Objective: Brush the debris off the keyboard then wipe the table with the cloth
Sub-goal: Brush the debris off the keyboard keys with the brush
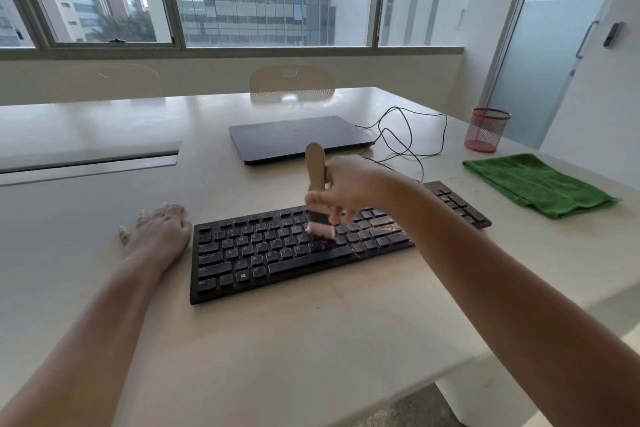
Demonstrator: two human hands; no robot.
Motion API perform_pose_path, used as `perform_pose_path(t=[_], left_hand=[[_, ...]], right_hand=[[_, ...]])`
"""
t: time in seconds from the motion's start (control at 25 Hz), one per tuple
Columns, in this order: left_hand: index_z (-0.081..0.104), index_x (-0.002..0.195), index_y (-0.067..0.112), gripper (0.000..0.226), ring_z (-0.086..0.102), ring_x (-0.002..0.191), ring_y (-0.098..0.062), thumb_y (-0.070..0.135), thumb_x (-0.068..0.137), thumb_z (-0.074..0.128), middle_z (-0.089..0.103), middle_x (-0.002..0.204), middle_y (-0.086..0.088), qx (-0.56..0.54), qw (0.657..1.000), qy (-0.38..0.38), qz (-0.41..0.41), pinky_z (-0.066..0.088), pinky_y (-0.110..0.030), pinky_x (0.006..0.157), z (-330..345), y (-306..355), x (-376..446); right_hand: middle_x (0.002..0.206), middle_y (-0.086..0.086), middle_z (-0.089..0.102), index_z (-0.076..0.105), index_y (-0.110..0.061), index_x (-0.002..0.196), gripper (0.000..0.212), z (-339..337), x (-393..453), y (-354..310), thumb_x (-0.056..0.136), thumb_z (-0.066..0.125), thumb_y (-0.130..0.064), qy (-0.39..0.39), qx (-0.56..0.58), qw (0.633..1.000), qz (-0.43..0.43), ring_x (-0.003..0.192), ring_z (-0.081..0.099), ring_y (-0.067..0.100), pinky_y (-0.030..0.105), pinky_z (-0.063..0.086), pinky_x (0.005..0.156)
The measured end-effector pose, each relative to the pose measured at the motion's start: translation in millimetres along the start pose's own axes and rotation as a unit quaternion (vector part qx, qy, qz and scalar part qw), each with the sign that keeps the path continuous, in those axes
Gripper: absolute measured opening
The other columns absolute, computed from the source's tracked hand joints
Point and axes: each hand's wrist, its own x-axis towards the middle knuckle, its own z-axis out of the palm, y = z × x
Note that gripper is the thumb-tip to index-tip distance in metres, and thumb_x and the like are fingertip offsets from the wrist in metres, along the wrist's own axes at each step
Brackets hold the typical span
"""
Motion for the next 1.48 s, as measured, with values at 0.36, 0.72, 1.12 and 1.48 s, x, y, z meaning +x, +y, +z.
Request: perform_pose_path(t=[0.36,0.72,1.12,1.48], left_hand=[[0.034,0.141,0.023,0.043,0.015,0.144,-0.028,0.034,0.100,0.027,0.022,0.156,-0.001,0.004,1.000,-0.001,0.005,0.009,-0.054,0.114,0.7,-2.0,1.6],[0.032,0.143,0.022,0.046,0.016,0.144,-0.028,0.037,0.100,0.025,0.022,0.156,-0.001,0.010,1.000,0.001,0.004,0.010,-0.054,0.114,1.5,-2.1,2.5],[0.032,0.143,0.023,0.046,0.017,0.144,-0.027,0.038,0.100,0.024,0.024,0.155,-0.001,0.010,1.000,0.000,0.008,0.012,-0.054,0.114,1.9,-2.7,-0.2],[0.033,0.143,0.022,0.045,0.016,0.144,-0.028,0.037,0.100,0.025,0.023,0.156,-0.002,0.005,1.000,0.003,0.008,0.011,-0.052,0.114,1.5,-1.6,0.9]], right_hand=[[0.071,0.007,0.071,0.065,-0.005,0.092,0.029,0.1,-41.8,21.3,0.094,0.052,-0.032,0.091,-0.042,0.995,0.017,0.061,0.069,0.016,0.021,0.053,0.058],[0.060,-0.008,0.062,0.062,-0.014,0.093,0.017,7.3,-40.0,29.0,0.094,0.054,-0.029,0.152,-0.010,0.988,-0.018,0.058,0.066,0.006,0.014,0.048,0.053],[0.071,0.002,0.059,0.060,-0.003,0.103,0.022,12.7,-11.9,31.8,0.095,0.052,-0.022,0.120,0.024,0.991,-0.051,0.045,0.057,0.003,0.011,0.045,0.042],[0.076,-0.006,0.061,0.064,-0.007,0.108,0.021,22.7,-14.4,-1.5,0.093,0.056,-0.019,-0.049,0.130,0.981,-0.138,0.063,0.061,0.010,0.020,0.054,0.055]])
